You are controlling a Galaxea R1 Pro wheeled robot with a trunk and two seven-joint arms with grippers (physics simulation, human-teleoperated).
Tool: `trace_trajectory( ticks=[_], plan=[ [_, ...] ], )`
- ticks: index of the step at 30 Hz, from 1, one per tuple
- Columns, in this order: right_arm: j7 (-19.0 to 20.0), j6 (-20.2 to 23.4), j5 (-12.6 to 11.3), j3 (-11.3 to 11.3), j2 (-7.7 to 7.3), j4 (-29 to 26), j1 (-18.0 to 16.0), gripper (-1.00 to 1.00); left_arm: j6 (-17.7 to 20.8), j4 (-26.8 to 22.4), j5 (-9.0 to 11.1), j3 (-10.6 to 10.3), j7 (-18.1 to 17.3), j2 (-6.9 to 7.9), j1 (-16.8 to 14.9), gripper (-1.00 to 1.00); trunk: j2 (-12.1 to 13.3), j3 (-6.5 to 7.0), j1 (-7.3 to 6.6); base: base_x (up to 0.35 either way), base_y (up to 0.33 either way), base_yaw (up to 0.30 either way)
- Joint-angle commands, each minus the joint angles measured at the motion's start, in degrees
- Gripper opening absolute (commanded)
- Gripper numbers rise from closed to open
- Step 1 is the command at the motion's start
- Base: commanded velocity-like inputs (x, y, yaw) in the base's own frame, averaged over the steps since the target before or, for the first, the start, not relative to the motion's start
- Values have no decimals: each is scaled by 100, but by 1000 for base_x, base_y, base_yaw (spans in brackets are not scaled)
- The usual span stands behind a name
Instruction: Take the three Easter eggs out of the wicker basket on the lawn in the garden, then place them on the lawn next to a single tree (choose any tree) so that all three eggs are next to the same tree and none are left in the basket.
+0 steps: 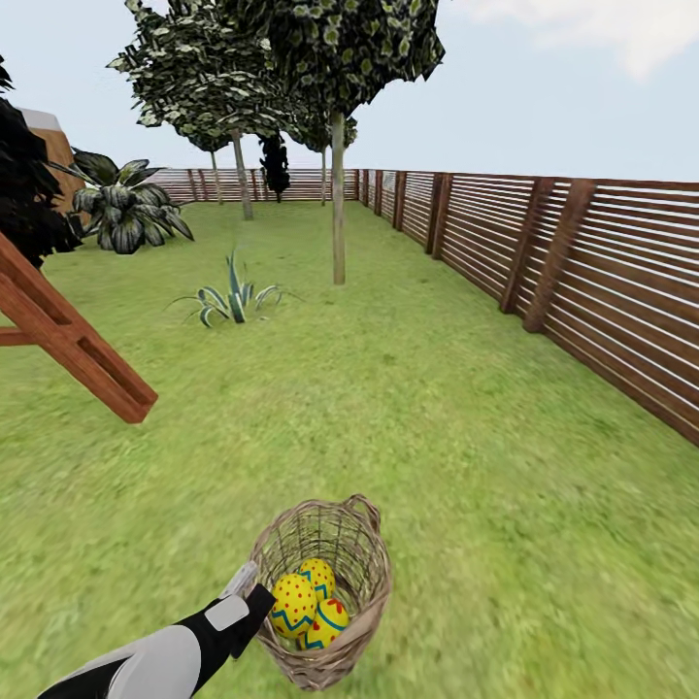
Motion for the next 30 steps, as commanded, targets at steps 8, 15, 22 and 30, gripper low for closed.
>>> trace_trajectory(
  ticks=[8, 15, 22, 30],
  plan=[
    [7, -71, 53, -49, 15, 12, -11, 100, 11, 6, -37, 68, 18, 0, -8, -100, -12, -11, 7, 310, -121, 1],
    [7, -64, 42, -49, 21, 28, -11, 100, 3, 2, -37, 73, 18, 0, -8, -100, -12, -11, 7, 310, -121, 0],
    [7, -65, 41, -49, 23, 29, -11, 100, 11, 0, -37, 77, 18, 6, -8, -100, -12, -11, 7, 310, -121, 0],
    [7, -65, 44, -49, 23, 29, -11, 100, 11, 0, -37, 75, 18, 8, -8, -100, -12, -11, 7, 310, -121, 0]
  ],
)
